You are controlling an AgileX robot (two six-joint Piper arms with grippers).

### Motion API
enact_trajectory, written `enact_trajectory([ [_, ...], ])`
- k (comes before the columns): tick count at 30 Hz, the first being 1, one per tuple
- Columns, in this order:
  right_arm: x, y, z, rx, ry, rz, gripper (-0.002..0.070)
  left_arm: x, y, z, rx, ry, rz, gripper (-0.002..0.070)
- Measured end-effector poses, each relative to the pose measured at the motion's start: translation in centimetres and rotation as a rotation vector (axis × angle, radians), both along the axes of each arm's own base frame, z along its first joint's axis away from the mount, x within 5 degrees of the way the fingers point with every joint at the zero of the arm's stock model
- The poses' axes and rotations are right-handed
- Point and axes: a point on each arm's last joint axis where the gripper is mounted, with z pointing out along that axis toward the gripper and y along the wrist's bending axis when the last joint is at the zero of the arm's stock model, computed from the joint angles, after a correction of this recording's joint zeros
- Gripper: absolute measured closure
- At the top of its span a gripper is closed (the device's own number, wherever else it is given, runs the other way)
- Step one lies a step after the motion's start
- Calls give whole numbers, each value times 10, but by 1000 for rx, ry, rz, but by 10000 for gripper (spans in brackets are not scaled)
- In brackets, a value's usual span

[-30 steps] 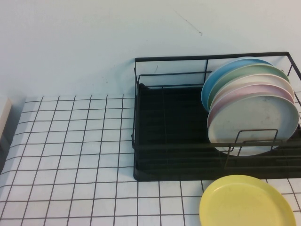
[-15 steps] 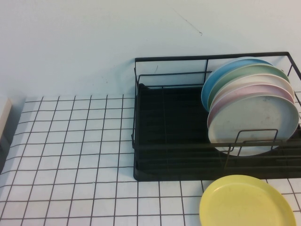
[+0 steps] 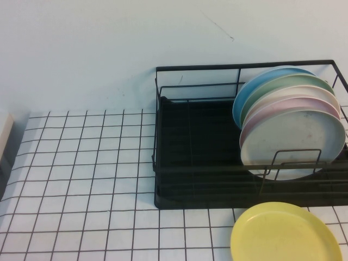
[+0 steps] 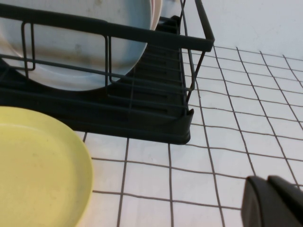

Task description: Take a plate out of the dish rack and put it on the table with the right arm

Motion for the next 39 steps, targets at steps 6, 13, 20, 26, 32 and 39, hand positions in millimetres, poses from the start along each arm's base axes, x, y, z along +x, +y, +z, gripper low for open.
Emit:
enact_trajectory([
  [6, 0, 0, 0, 0, 0, 0, 680, 0, 0, 0, 0, 0, 0, 678],
  [13, 4, 0, 14, -50, -180, 13, 680, 0, 0, 0, -3, 0, 1, 678],
  [20, -3, 7, 66, -97, -773, 75, 680, 0, 0, 0, -3, 0, 1, 678],
  [26, -23, 6, 94, -11, -1142, 74, 680, 0, 0, 0, -3, 0, 1, 678],
  [32, -17, -2, 99, 144, -1002, -5, 680, 0, 0, 0, -3, 0, 1, 678],
  [39, -18, 3, 147, 78, -661, 30, 680, 0, 0, 0, -3, 0, 1, 678],
])
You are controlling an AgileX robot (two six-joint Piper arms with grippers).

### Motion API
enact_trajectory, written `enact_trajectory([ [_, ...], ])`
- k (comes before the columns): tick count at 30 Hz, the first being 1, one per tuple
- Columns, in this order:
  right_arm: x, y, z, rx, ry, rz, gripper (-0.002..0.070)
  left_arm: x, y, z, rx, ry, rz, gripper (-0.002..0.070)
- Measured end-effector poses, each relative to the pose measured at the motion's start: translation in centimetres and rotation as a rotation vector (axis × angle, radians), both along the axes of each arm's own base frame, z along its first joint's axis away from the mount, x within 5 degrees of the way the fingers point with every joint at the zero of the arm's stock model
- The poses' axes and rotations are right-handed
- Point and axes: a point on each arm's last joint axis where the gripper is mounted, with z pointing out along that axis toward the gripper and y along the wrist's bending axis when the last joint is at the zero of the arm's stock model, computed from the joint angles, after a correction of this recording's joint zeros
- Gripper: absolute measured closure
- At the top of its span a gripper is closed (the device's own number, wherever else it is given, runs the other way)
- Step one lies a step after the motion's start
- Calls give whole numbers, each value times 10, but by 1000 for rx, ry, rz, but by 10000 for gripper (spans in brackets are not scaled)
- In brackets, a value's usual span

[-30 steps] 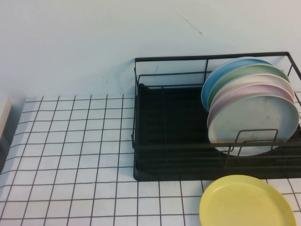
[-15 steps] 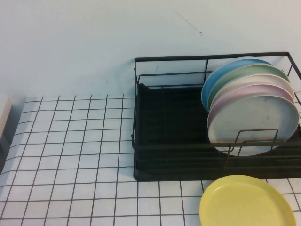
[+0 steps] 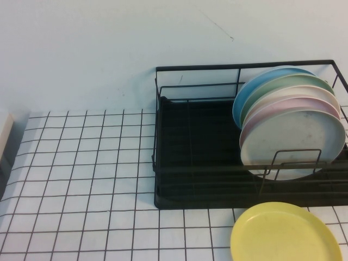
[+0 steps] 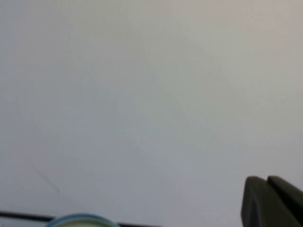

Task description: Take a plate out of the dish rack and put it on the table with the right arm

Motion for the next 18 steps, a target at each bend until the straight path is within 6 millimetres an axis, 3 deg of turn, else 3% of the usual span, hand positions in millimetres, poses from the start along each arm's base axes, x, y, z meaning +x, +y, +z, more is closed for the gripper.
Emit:
enact_trajectory([
  [3, 9, 2, 24, -34, 195, 18, 680, 0, 0, 0, 0, 0, 0, 678],
  [7, 42, 6, 43, -136, 507, 55, 680, 0, 0, 0, 0, 0, 0, 678],
  [13, 102, 16, 47, -343, 882, 222, 680, 0, 0, 0, 3, 0, -1, 678],
  [18, 146, 23, 38, -465, 1000, 357, 680, 0, 0, 0, 3, 0, -1, 678],
])
